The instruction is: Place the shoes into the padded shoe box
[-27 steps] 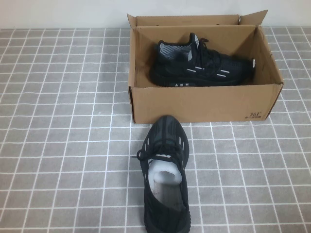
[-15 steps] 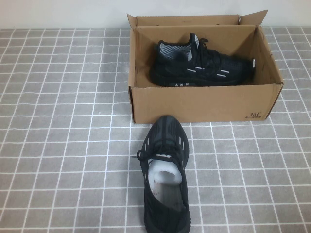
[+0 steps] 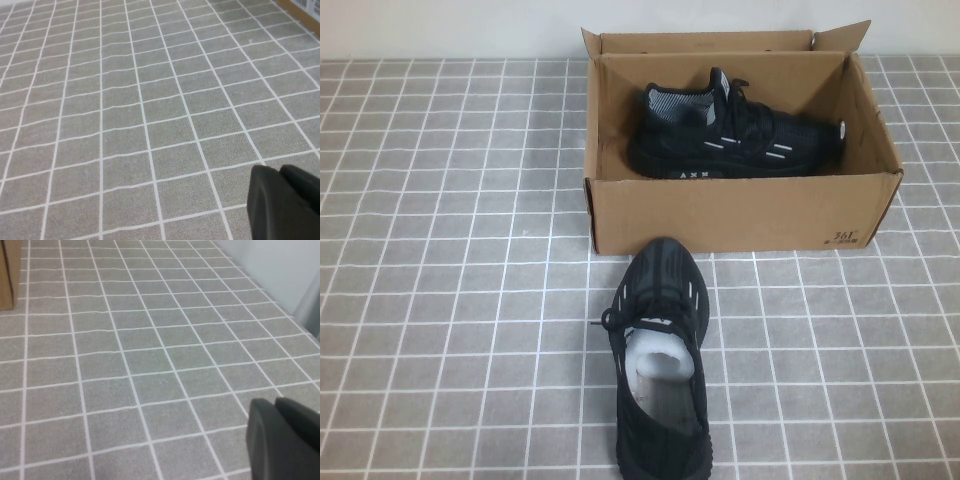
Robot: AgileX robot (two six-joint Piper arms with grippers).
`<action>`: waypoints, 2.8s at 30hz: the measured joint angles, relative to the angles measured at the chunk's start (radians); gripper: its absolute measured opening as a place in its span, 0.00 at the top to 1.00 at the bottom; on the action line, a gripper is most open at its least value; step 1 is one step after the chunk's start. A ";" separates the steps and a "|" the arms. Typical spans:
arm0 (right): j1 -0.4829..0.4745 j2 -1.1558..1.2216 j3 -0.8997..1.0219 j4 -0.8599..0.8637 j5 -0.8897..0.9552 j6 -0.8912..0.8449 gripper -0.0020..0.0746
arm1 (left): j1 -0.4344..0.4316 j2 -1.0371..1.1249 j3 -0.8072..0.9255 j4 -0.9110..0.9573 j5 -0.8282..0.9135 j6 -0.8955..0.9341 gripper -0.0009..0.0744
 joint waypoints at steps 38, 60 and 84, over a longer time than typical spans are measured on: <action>0.000 0.000 0.000 0.000 0.000 0.000 0.98 | 0.000 -0.002 -0.101 -0.022 -0.978 -0.021 0.99; 0.000 0.000 0.000 0.000 0.000 0.000 0.98 | 0.000 0.496 -0.776 -0.041 -0.026 0.017 0.99; 0.000 0.000 0.000 0.000 0.000 0.000 0.98 | -0.171 1.005 -0.959 -0.476 0.361 0.767 0.99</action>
